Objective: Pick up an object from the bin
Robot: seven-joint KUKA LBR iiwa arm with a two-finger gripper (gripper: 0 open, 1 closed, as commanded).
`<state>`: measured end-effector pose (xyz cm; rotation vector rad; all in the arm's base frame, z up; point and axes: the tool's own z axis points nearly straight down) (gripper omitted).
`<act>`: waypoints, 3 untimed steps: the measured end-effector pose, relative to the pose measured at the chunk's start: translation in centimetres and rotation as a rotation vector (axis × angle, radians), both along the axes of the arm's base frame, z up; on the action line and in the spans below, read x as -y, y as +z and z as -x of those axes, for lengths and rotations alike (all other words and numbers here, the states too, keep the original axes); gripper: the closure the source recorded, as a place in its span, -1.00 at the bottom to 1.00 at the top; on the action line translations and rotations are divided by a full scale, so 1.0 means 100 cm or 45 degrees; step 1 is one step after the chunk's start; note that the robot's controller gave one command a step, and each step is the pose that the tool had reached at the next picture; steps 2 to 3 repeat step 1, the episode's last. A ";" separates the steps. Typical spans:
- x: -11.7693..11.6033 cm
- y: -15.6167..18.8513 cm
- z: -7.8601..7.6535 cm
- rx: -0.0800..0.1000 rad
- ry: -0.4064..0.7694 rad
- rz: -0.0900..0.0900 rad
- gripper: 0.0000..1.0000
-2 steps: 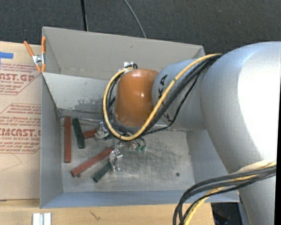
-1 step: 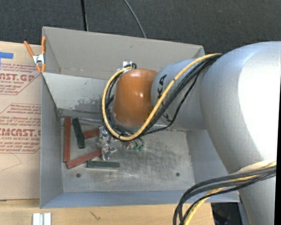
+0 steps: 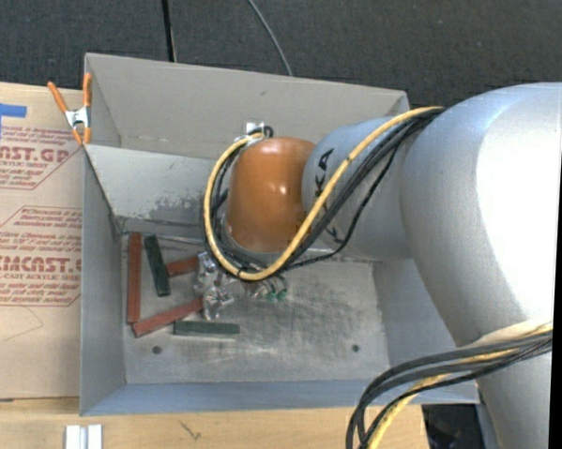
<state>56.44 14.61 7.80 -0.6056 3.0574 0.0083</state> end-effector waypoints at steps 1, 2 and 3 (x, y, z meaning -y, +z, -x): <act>-0.003 0.199 0.002 -0.029 0.082 0.013 1.00; -0.003 0.199 0.002 -0.029 0.082 0.013 1.00; -0.003 0.199 0.002 -0.029 0.082 0.013 1.00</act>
Offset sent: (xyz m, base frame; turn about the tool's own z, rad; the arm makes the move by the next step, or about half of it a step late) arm 0.0000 0.0000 0.0000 0.0000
